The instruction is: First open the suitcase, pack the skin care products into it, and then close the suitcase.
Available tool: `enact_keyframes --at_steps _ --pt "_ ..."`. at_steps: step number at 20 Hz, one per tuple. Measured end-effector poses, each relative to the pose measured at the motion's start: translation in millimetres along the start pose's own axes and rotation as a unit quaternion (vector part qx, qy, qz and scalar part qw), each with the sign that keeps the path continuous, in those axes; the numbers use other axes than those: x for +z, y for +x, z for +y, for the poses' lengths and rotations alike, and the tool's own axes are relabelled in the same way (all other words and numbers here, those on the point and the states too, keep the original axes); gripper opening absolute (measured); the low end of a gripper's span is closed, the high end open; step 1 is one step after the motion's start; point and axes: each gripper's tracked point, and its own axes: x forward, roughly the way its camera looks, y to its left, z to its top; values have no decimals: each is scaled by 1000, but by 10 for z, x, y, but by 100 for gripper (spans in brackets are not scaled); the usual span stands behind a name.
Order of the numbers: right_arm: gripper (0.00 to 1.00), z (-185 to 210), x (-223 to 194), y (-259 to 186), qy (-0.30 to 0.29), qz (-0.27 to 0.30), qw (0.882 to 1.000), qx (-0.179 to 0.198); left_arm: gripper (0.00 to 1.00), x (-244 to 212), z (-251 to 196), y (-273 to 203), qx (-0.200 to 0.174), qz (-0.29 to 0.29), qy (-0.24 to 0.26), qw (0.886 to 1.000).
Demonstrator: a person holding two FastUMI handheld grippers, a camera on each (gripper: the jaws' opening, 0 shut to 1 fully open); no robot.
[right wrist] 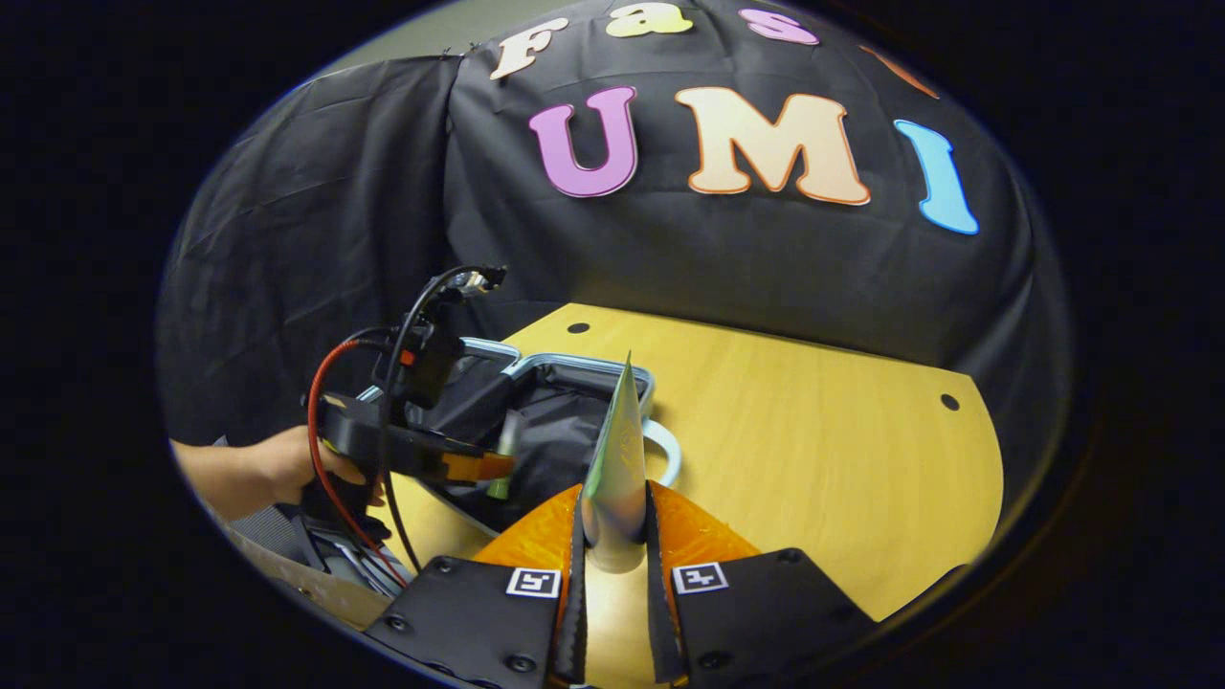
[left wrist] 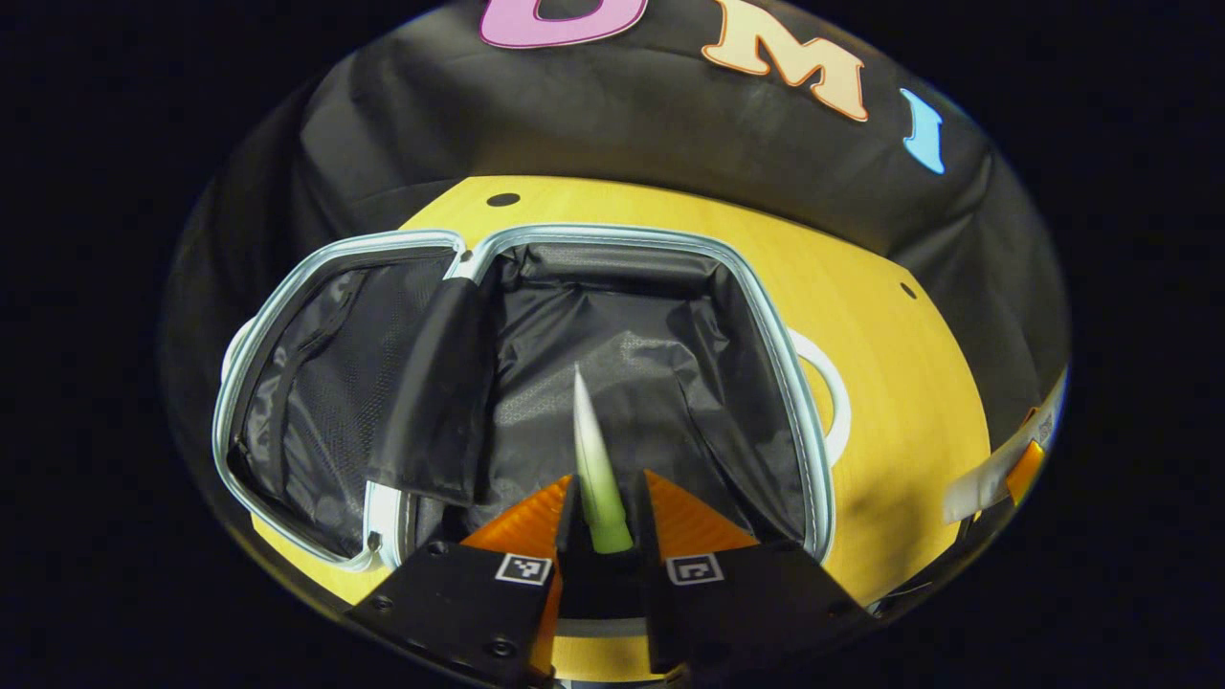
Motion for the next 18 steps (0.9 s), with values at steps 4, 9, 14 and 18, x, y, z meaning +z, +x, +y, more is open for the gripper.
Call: enact_keyframes --at_steps 4,9,14,18 --pt "25 423 -24 295 15 14 1000 9 83 284 -33 -111 -51 -56 27 997" --pt "28 759 -173 743 55 43 997 -17 86 683 242 -583 -85 -126 26 988" --pt "28 854 -526 1047 57 94 992 -63 88 779 927 -880 -56 -155 5 986" --pt "32 828 -682 1144 55 117 988 -85 89 739 1517 -955 -10 -159 -29 987"
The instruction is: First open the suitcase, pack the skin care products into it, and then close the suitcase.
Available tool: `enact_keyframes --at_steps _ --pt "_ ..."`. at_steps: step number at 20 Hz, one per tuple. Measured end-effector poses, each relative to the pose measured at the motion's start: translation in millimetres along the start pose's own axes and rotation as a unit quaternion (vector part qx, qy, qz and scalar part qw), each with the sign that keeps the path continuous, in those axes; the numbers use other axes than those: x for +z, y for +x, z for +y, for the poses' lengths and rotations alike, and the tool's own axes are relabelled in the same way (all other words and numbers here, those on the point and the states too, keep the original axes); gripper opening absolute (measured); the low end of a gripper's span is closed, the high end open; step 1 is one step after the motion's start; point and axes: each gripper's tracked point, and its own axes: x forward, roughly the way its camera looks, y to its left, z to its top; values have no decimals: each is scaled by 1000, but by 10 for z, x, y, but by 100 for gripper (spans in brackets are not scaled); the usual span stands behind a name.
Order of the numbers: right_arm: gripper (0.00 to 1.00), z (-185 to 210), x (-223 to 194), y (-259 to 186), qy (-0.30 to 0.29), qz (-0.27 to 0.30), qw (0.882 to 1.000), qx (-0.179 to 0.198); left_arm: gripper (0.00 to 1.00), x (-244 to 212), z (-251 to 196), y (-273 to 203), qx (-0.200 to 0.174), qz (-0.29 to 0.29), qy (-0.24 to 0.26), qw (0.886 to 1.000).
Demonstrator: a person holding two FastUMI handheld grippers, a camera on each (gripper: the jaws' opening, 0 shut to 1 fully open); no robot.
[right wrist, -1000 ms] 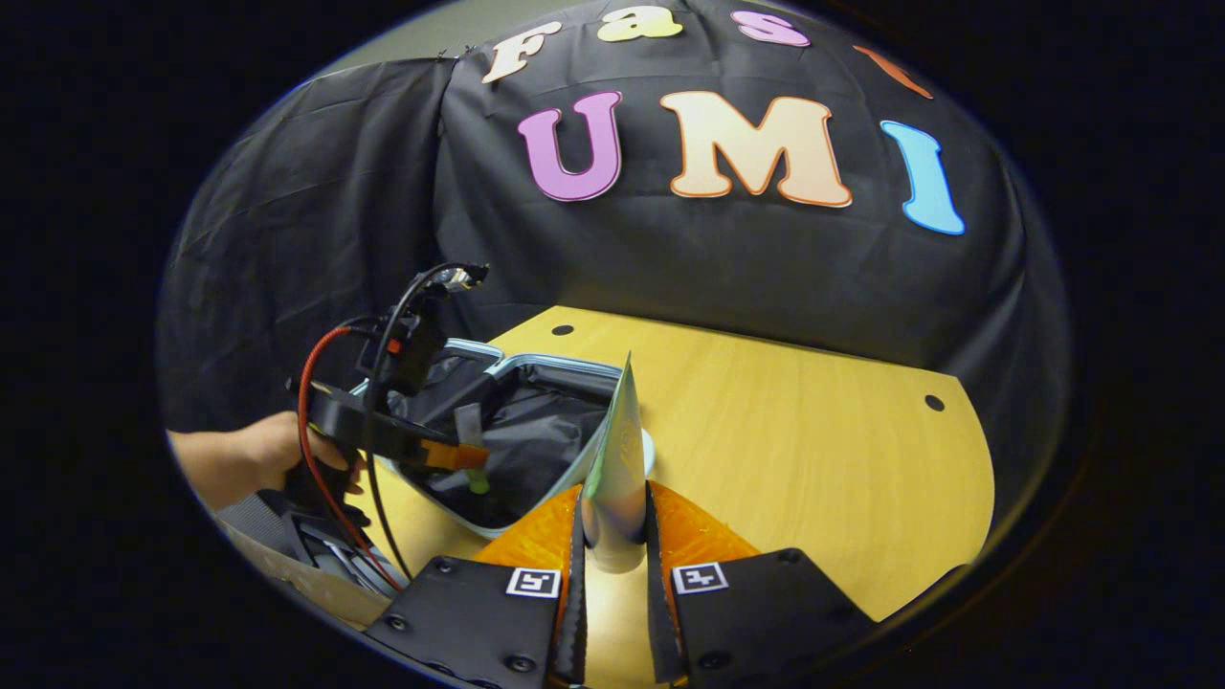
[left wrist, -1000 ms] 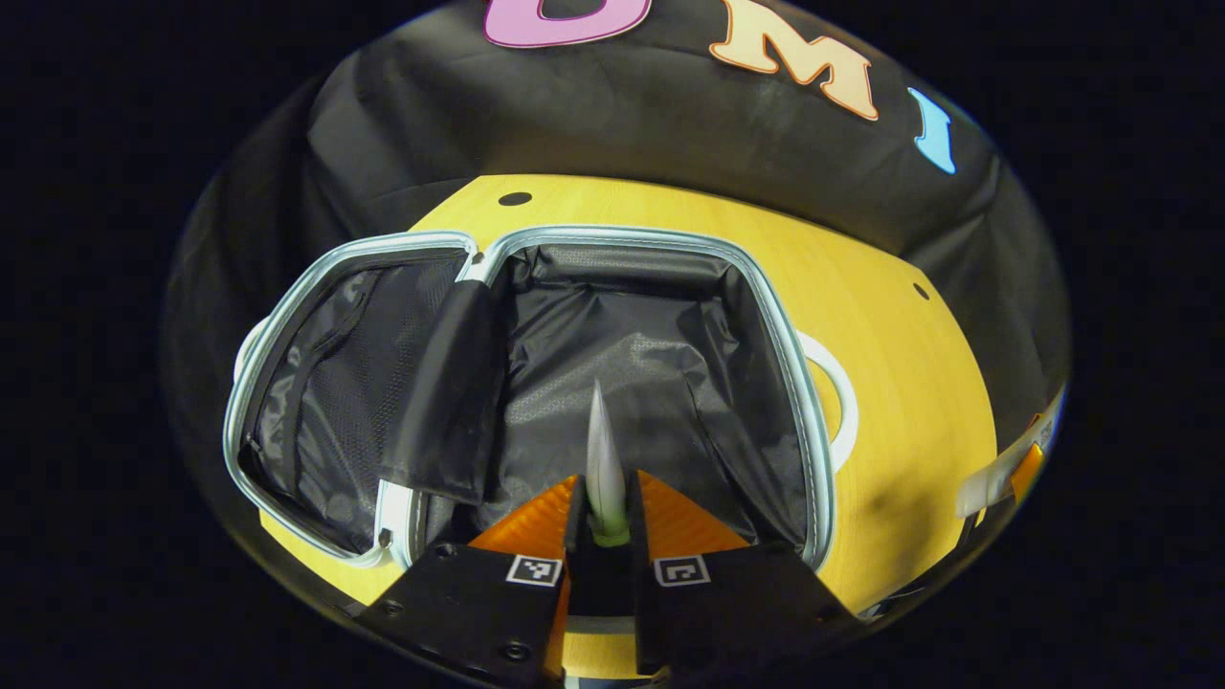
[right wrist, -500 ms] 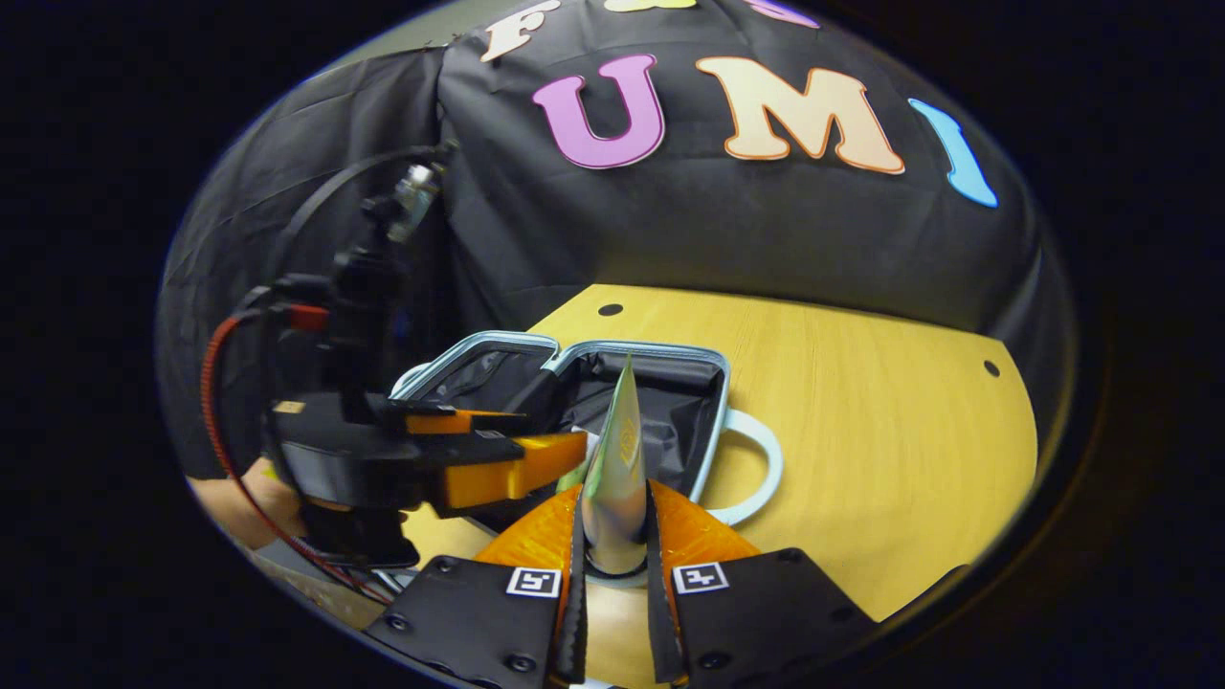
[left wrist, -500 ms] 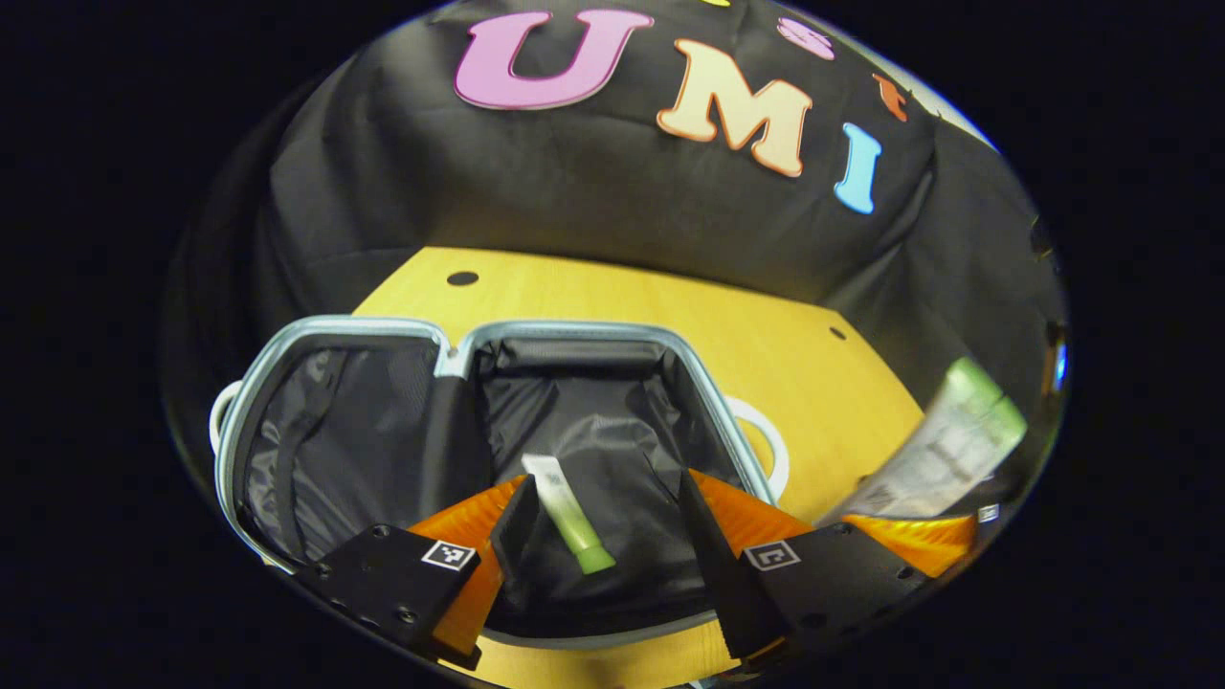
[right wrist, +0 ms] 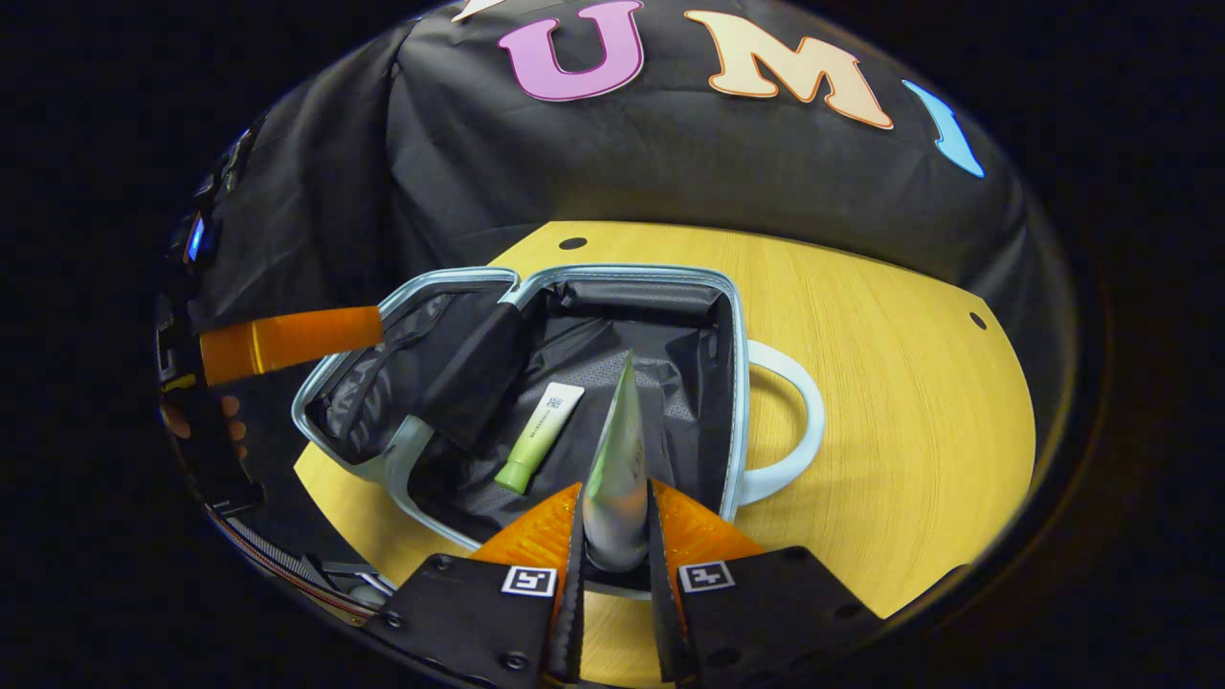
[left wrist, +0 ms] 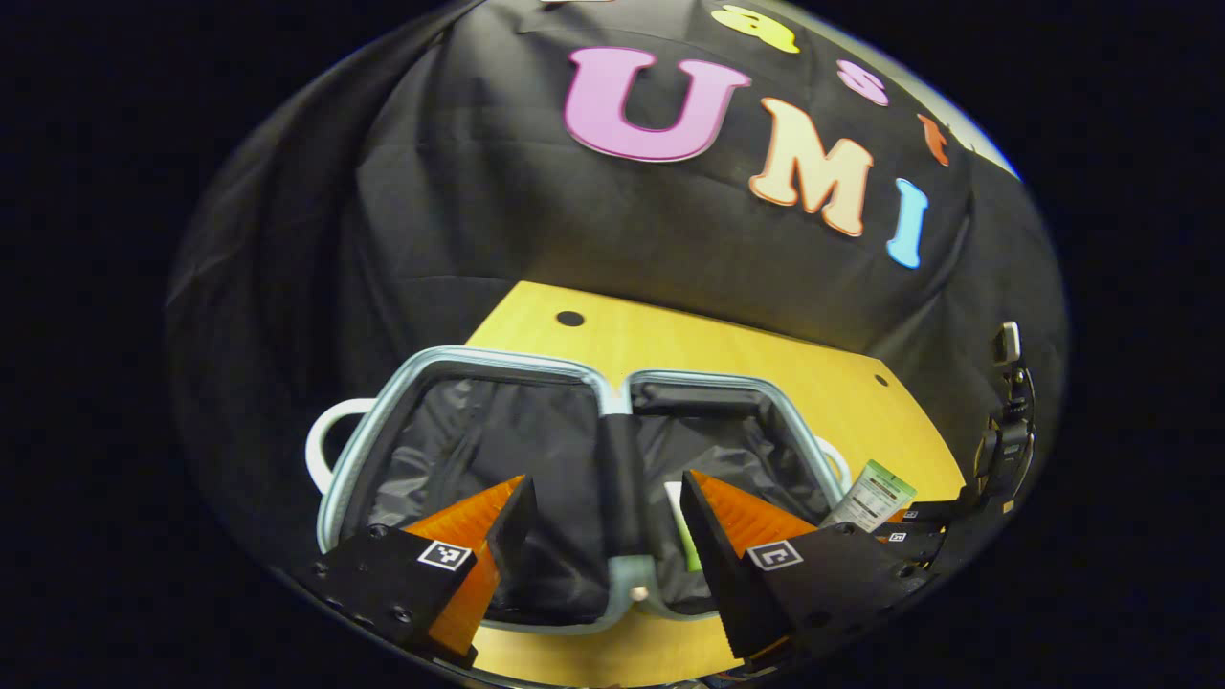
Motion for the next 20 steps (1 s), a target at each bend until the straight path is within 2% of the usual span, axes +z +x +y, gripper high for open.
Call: enact_keyframes --at_steps 1,2,3,6,7,8,13,14,16,18,20 --pt "30 -5 43 -7 1 -7 1000 -2 89 28 119 -46 10 -4 -10 1000" --pt "37 31 111 -7 6 -20 1000 1 89 61 246 -94 21 -8 -17 1000" --pt "33 55 199 -14 11 -35 999 4 88 63 409 -130 34 -10 -21 999" --pt "99 32 364 -59 9 -65 998 2 90 122 805 -206 70 -17 -24 997" --pt "93 6 417 -70 3 -73 997 -2 92 155 913 -227 81 -22 -25 996" --pt "98 -8 449 -62 -2 -80 997 -3 92 188 1000 -251 89 -24 -28 995" --pt "97 93 572 89 -44 -89 994 38 92 251 1183 -343 105 -31 -35 993" --pt "87 124 646 127 -56 -100 992 45 92 235 1202 -341 109 -30 -37 993" --pt "52 210 613 178 -76 -91 991 61 92 214 1238 -358 114 -30 -46 992" --pt "17 208 666 234 -82 -98 991 51 92 185 1319 -358 121 -27 -49 991" --pt "17 220 823 298 -74 -109 990 51 92 139 1408 -349 130 -23 -48 990"
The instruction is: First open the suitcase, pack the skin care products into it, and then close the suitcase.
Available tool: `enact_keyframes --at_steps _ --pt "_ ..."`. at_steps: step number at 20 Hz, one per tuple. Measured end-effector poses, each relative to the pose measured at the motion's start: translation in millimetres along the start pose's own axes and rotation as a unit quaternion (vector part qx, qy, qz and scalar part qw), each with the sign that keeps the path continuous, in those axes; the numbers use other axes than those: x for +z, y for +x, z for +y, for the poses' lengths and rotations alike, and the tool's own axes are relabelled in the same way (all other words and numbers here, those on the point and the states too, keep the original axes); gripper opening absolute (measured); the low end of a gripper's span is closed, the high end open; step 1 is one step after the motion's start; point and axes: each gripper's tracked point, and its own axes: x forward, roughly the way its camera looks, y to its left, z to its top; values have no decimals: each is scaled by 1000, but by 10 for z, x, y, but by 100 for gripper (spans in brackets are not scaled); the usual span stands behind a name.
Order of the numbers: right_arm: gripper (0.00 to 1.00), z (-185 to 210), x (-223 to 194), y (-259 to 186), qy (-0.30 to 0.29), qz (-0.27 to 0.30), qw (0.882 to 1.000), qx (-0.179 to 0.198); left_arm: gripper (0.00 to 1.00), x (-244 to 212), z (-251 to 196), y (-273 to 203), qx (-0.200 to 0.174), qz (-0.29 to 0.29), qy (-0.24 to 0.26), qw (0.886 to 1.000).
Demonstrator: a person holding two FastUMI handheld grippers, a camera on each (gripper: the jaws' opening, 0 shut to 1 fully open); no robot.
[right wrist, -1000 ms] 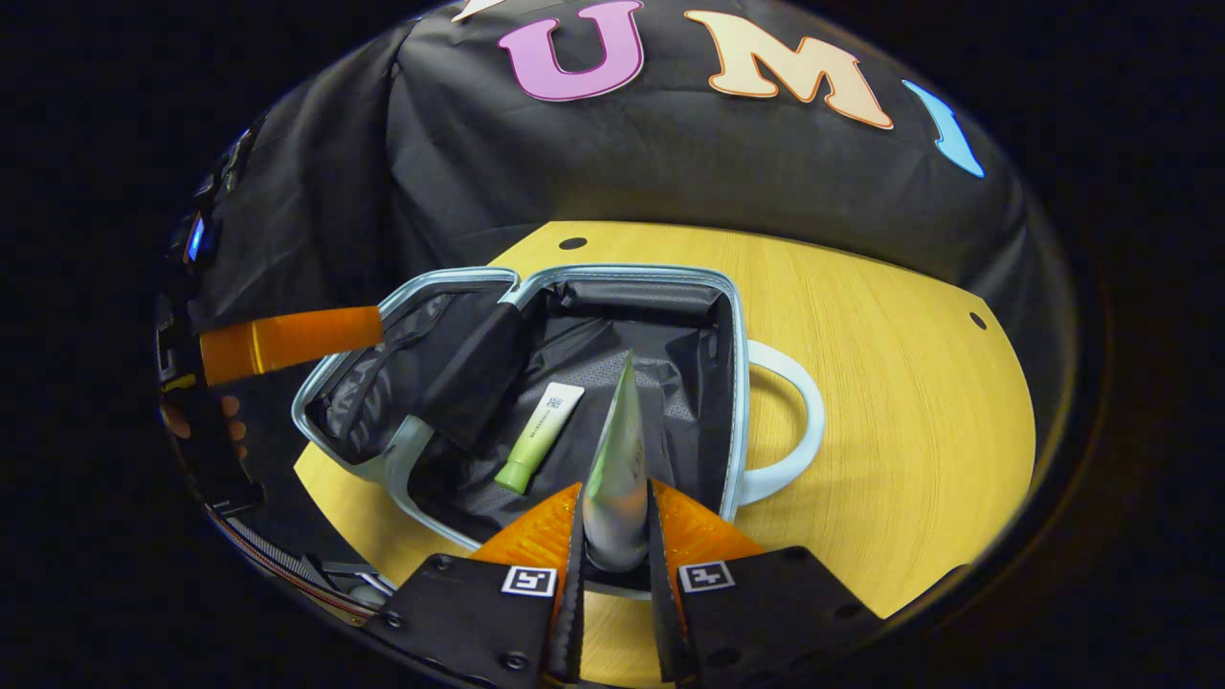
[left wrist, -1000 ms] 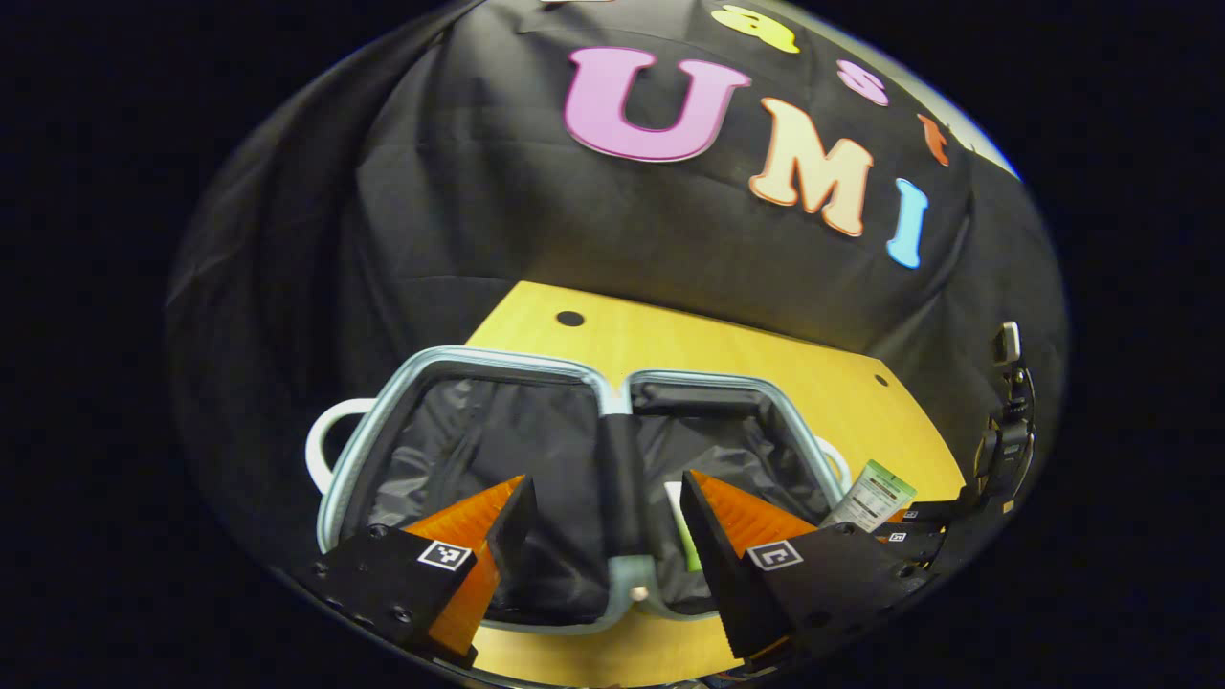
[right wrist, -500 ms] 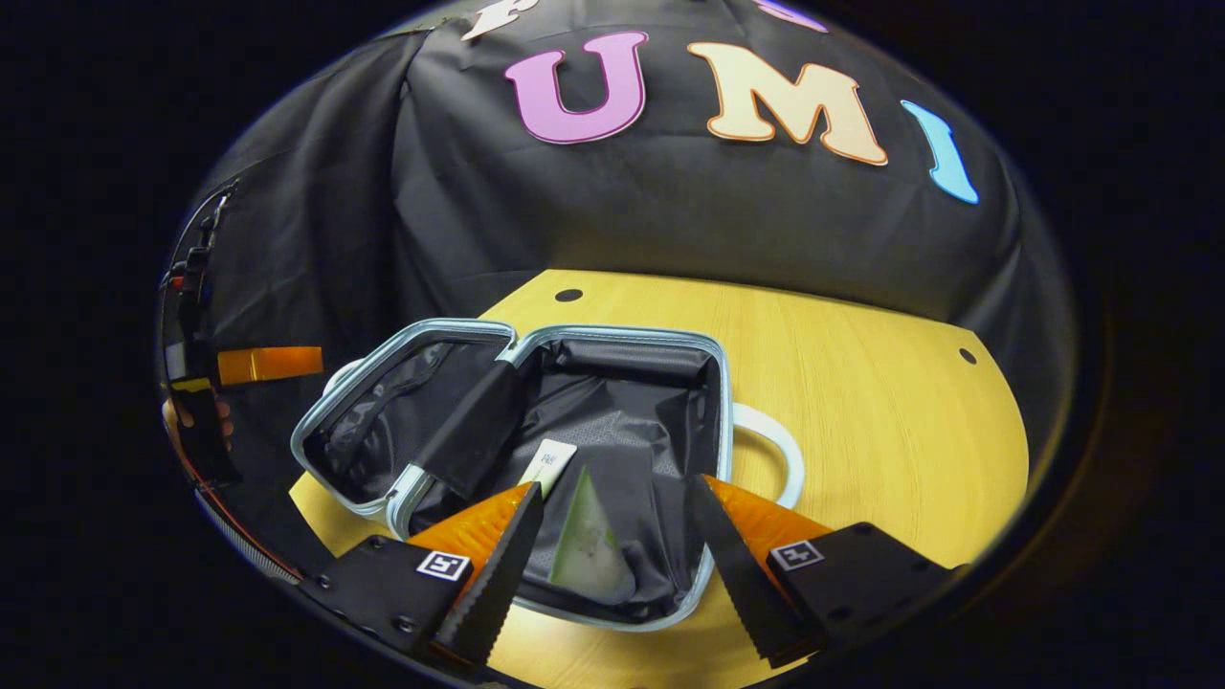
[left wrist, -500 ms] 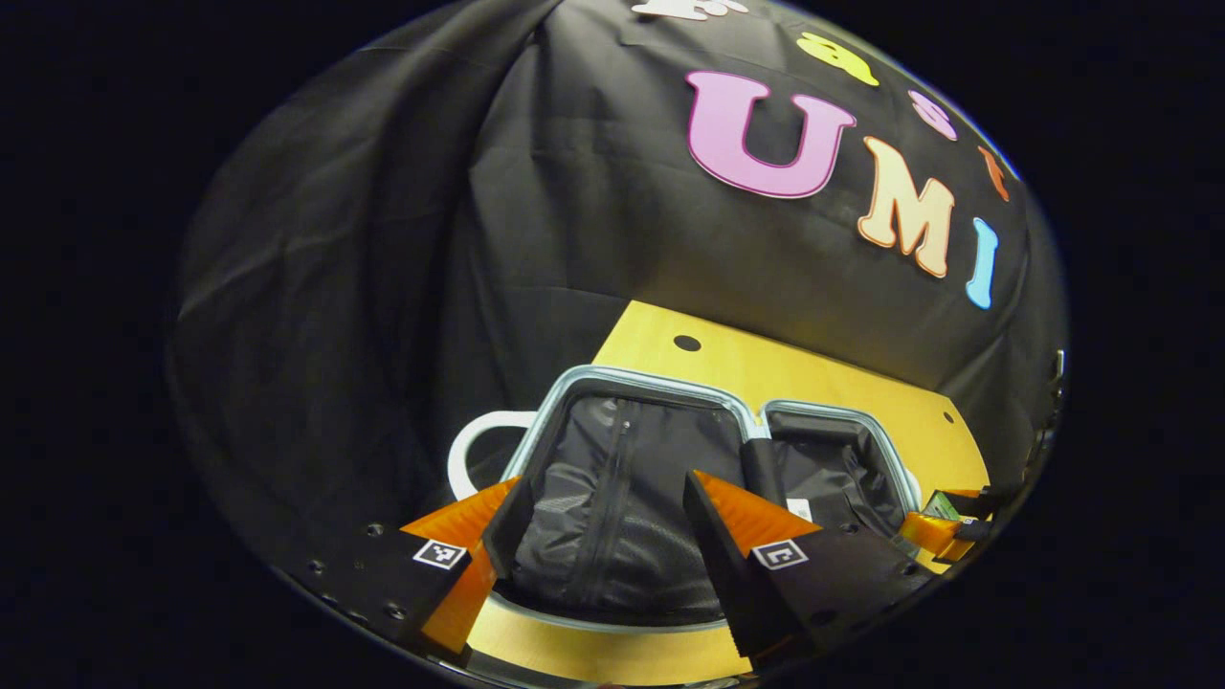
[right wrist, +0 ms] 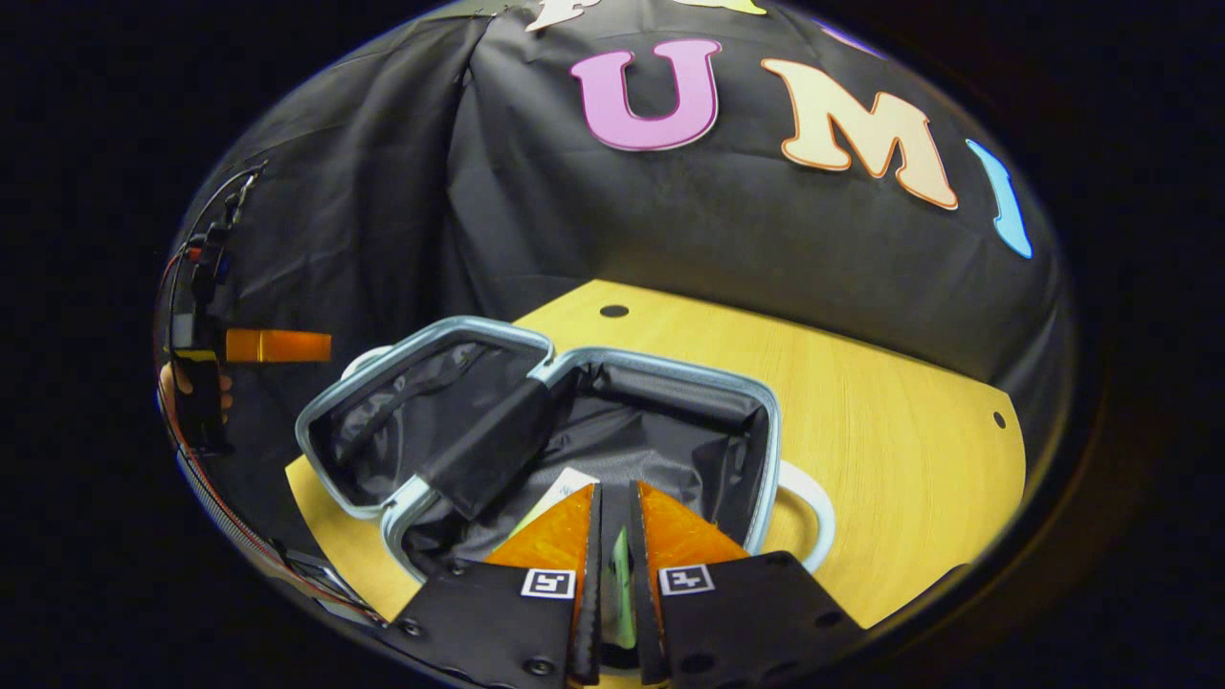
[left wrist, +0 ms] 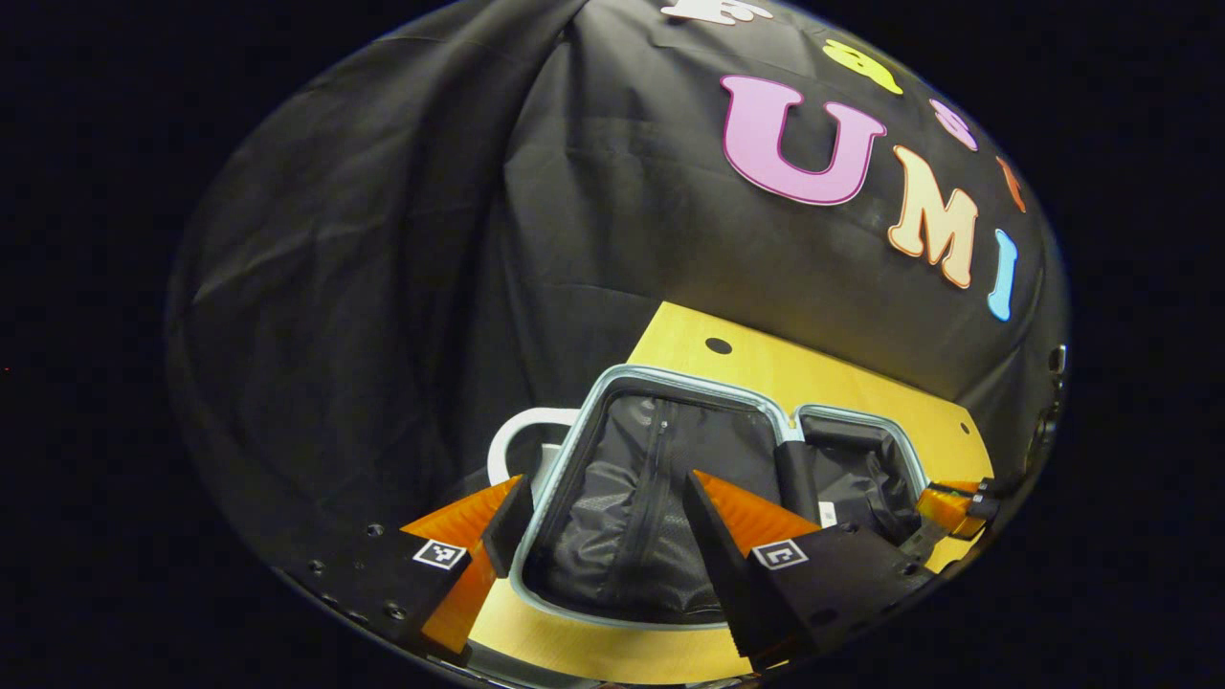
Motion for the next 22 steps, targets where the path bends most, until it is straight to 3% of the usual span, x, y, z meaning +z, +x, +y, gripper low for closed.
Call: enact_keyframes --at_steps 9,11,15,22 --pt "17 -278 439 79 31 -42 998 -28 92 -10 274 239 20 16 -2 1000" --pt "32 -315 533 -2 31 -58 997 -34 92 -14 332 321 26 16 -2 1000" --pt "100 -340 746 -198 31 -99 994 -44 92 22 497 471 39 19 -3 999" --pt "99 -582 1034 -523 40 -140 986 -78 93 -38 821 748 68 43 -7 997"
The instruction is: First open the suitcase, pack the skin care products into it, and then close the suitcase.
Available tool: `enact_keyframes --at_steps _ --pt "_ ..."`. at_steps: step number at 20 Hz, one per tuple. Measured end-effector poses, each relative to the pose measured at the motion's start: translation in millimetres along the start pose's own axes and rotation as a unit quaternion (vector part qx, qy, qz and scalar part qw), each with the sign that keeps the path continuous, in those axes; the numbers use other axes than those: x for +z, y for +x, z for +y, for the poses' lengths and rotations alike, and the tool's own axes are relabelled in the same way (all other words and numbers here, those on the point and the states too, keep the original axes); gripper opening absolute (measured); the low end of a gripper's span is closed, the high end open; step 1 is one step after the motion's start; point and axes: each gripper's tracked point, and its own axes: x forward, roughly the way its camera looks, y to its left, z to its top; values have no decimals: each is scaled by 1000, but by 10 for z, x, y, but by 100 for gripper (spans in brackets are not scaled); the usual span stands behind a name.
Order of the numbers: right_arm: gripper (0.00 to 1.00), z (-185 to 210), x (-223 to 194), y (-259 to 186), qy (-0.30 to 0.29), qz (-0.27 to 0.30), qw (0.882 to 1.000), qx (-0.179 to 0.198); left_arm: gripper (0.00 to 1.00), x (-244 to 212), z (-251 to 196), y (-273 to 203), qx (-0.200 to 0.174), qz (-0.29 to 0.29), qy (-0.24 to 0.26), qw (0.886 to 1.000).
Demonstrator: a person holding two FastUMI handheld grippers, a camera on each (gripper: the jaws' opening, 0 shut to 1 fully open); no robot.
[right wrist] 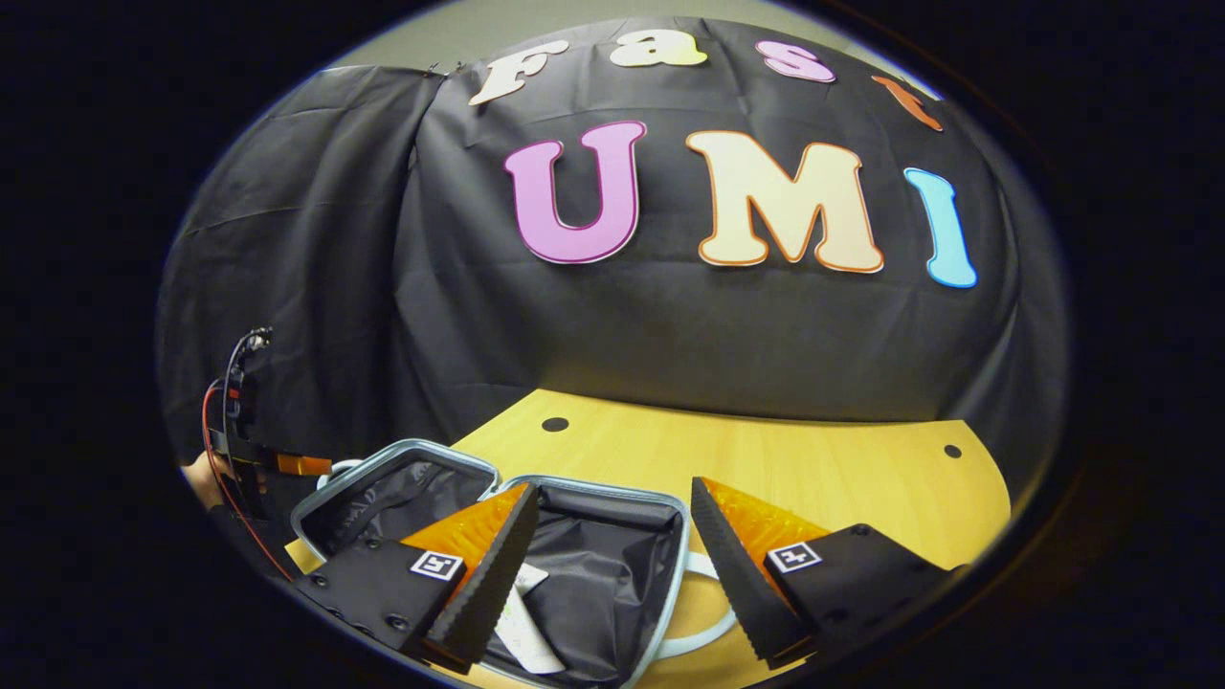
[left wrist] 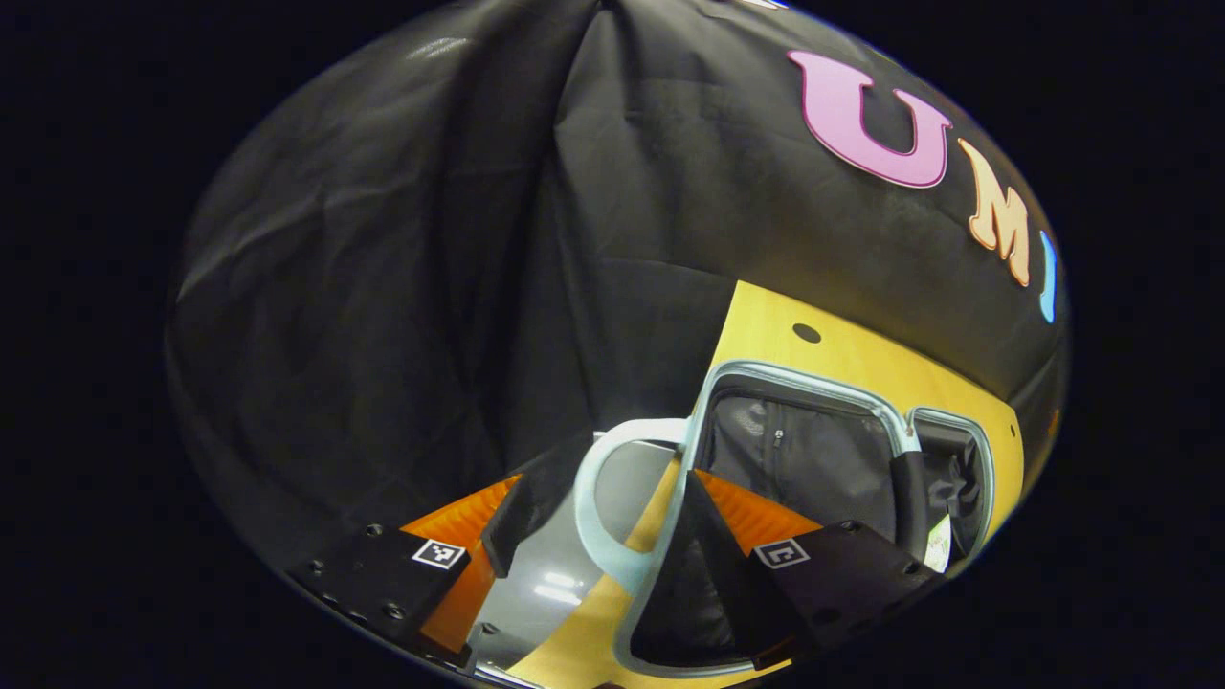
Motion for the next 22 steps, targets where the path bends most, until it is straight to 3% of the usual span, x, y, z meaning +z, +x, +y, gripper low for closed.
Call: enact_keyframes --at_steps 8,10,11,13,16,22 --pt "99 -303 144 -224 -12 -13 999 -37 93 -157 250 489 20 50 2 999" --pt "100 -390 187 -289 -13 -19 999 -48 89 -195 315 565 18 72 -9 997" --pt "99 -433 199 -320 -11 -20 998 -54 82 -238 325 599 18 84 -14 996" --pt "99 -519 219 -379 -10 -23 998 -64 60 -316 231 666 2 100 -25 995" --pt "99 -641 246 -447 -11 -26 997 -75 13 -322 115 651 -7 110 -2 994" --pt "99 -785 293 -529 -6 -31 997 -71 2 141 -39 252 -10 64 27 998"
